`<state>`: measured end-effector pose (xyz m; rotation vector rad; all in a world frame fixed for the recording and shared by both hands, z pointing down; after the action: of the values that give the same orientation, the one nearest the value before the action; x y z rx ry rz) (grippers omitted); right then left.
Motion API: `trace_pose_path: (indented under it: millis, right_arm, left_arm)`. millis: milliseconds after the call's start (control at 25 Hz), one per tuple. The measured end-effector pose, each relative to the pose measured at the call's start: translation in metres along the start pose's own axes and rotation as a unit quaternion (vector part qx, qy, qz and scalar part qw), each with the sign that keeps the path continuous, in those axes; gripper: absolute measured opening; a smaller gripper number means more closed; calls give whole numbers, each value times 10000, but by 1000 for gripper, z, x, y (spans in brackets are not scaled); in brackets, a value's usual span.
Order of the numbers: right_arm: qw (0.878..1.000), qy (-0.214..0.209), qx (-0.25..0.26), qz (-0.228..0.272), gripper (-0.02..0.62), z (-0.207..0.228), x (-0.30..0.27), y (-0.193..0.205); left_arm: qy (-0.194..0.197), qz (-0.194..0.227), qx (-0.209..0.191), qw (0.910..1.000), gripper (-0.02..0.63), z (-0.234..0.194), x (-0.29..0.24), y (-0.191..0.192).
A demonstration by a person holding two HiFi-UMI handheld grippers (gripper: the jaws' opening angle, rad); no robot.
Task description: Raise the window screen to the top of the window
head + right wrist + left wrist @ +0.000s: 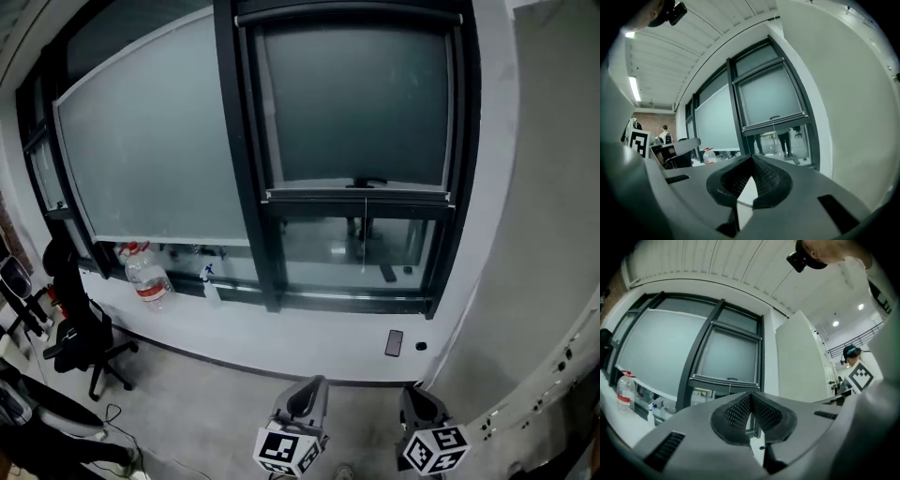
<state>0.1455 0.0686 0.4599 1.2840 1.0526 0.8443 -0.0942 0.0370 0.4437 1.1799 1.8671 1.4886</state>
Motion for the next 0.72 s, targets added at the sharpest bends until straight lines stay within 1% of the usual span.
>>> trace_pose_path:
  millis: [80, 200, 280, 400, 560, 720]
  right_arm:
    - [9998, -102, 60, 165, 6, 24, -34, -17]
    - [9993, -169, 96, 326, 6, 47, -87, -40]
    - [9991, -184, 46, 377, 6, 58, -117, -49]
    - [9989, -160, 96, 420, 6, 77, -161, -54]
    - [9985, -26, 279, 477, 6, 108, -231, -56]
    - [9963, -63, 480, 716, 9, 146, -323, -76]
  left_arm:
    - [82, 44, -80, 9999, 3, -6, -44, -4]
    - [8, 26, -194, 9998, 3, -28, -96, -11]
    - [-85, -33, -282, 9996, 3, -46, -122, -12]
    - [-181, -59, -236, 9995, 3, -77, -165, -8]
    - [-77, -28, -299, 9995, 3, -122, -238, 1]
    - [68, 83, -416, 9991, 3, -176, -330, -3]
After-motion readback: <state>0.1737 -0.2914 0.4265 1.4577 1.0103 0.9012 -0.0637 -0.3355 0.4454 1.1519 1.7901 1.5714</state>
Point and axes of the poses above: the fingertips, and each gripper's own axes: x backward along the fingers, z to its right, y out of its underside, the point moved 8 cm from there along x, backward along the fingers, and after that the axes turned 12 degrees about x, right-handed, at the moved point
